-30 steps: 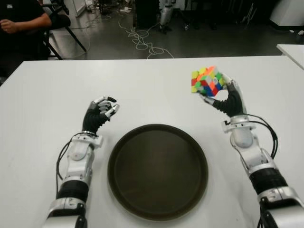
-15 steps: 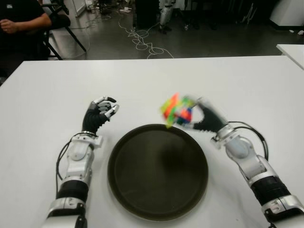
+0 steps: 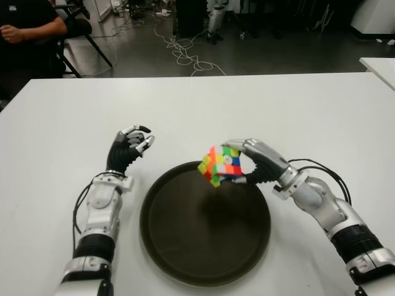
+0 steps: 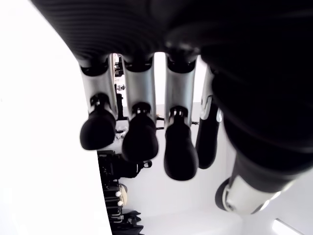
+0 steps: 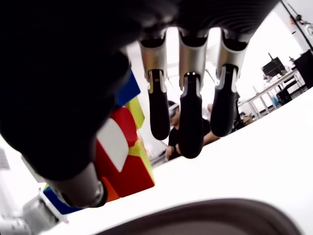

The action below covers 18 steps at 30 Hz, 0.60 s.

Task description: Pick up the Rubik's Cube and put it in the plate

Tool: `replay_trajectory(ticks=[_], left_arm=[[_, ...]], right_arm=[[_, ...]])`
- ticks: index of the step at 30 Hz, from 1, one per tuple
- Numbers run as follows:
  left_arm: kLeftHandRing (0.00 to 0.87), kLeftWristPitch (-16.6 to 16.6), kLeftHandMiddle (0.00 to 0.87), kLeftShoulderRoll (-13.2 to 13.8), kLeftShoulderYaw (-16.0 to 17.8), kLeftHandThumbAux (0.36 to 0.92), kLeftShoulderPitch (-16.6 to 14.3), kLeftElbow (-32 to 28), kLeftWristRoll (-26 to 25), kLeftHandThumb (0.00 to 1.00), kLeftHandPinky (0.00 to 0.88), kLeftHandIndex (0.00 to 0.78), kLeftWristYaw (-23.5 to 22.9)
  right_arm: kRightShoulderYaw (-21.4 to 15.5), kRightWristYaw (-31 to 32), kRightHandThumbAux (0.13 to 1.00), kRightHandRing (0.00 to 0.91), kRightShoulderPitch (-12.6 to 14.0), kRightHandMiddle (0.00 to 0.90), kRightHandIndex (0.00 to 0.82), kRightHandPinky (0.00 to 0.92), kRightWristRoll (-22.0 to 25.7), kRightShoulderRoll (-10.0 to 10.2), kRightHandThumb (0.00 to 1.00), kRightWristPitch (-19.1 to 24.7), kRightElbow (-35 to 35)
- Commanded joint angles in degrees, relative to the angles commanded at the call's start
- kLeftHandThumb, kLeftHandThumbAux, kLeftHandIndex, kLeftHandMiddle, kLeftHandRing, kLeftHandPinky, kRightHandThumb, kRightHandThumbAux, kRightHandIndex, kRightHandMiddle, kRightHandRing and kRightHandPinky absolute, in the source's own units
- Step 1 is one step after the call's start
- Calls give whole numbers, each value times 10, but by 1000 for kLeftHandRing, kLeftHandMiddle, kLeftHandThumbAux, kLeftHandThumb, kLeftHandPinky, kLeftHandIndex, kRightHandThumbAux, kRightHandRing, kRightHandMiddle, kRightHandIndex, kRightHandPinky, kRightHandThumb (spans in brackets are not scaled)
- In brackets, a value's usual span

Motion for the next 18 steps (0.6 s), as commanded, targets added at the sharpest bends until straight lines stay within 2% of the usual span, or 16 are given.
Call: replay_trajectory(ticks=[18], left_arm=[[762, -2, 755, -4, -2, 717, 1, -2, 2, 689, 739, 434, 3]], right_arm=[[0, -20, 737, 557, 12, 523, 417, 579, -15, 4, 693, 16, -25]])
